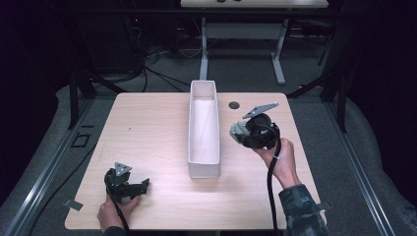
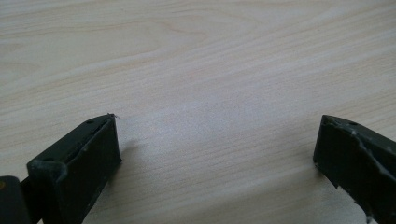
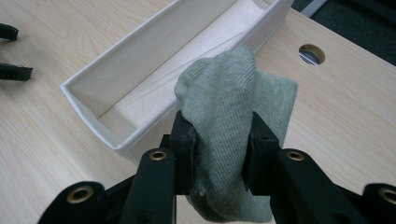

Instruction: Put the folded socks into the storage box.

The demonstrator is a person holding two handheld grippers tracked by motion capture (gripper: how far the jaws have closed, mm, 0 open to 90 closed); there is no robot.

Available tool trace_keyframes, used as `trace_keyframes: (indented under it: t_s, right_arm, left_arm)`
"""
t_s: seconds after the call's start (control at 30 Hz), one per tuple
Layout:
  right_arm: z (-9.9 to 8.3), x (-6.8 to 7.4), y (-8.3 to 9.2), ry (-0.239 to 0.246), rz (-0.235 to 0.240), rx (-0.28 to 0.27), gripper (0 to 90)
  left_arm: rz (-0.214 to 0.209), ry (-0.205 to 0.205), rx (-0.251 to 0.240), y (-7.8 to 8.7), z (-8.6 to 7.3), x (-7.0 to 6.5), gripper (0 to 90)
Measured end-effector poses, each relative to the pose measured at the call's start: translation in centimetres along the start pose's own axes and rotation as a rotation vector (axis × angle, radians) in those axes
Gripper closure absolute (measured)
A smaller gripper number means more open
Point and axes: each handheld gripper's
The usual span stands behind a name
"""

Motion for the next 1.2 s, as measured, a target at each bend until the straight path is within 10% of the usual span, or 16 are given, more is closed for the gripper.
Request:
trace_keyframes:
  t_s: [1.2]
  right_arm:
    - [2.7, 2.9, -2.5, 0.053, 0.068, -0.008, 69.1]
  left_arm:
    - [0.002, 0.002, 0.0, 0.0, 0.0, 0.0, 0.5]
Point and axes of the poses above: each handheld gripper's, and its own axes: y roughly backward along the jaws, z roughly out of its top, x roughly to its left, and after that the axes turned 9 degrees about -x, right-handed
